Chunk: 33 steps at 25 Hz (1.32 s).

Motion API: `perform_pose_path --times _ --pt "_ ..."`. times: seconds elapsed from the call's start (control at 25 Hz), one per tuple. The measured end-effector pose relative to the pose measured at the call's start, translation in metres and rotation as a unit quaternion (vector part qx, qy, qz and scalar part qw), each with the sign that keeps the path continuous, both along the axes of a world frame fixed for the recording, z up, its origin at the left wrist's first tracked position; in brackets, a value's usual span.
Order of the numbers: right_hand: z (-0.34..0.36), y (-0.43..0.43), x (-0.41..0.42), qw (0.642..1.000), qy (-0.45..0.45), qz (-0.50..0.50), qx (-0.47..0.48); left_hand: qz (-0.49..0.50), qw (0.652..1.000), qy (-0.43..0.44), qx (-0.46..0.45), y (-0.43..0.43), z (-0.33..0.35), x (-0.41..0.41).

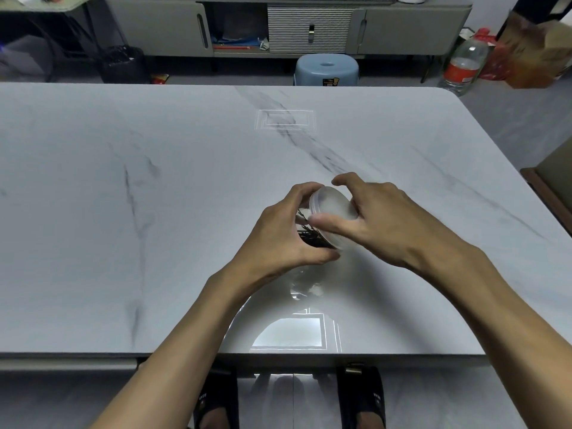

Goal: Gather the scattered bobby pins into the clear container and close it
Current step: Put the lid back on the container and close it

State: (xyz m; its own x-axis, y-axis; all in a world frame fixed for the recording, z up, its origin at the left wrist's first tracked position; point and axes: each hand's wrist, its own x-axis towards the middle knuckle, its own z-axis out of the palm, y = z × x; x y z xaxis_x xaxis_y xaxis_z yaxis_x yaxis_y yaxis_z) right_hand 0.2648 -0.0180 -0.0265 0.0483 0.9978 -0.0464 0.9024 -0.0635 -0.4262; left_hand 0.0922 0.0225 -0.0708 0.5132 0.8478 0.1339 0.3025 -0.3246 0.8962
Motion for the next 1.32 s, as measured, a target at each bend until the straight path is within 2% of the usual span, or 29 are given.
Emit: perform_pose_path --times 0.12,0.24,0.32,0.52,0.56,0.68,0.76,1.24,1.32 --pt "0.002 -0.001 0.0 1.0 -0.019 -0.014 0.001 0.006 1.0 -0.003 -0.001 0.001 0.001 -0.001" --pt "0.015 -0.001 0.003 0.989 0.11 0.09 -0.038 0.015 1.0 -0.004 -0.004 0.003 0.001 -0.003" --pt "0.017 -0.001 0.003 0.985 0.101 0.13 -0.045 0.01 1.0 0.001 0.003 0.004 0.0 -0.004" --pt "0.0 -0.002 -0.006 0.999 -0.016 0.003 -0.044 0.006 1.0 0.026 0.0 0.003 -0.004 -0.002" --pt "-0.003 -0.001 -0.006 0.999 -0.013 0.004 -0.04 0.008 1.0 0.024 0.0 0.004 -0.004 -0.003" --pt "0.001 -0.001 -0.001 0.993 0.072 0.077 -0.045 0.008 1.0 0.01 -0.01 0.007 -0.003 -0.004" --pt "0.005 0.0 0.001 0.988 0.086 0.114 -0.054 0.005 1.0 0.012 -0.007 0.007 -0.003 -0.004" --pt "-0.004 -0.002 -0.012 0.999 -0.009 -0.033 -0.01 0.019 0.999 0.027 0.026 0.002 -0.002 0.0" --pt "-0.001 -0.001 -0.008 0.998 0.047 0.009 -0.034 0.02 0.999 0.026 0.019 0.003 -0.002 -0.002"
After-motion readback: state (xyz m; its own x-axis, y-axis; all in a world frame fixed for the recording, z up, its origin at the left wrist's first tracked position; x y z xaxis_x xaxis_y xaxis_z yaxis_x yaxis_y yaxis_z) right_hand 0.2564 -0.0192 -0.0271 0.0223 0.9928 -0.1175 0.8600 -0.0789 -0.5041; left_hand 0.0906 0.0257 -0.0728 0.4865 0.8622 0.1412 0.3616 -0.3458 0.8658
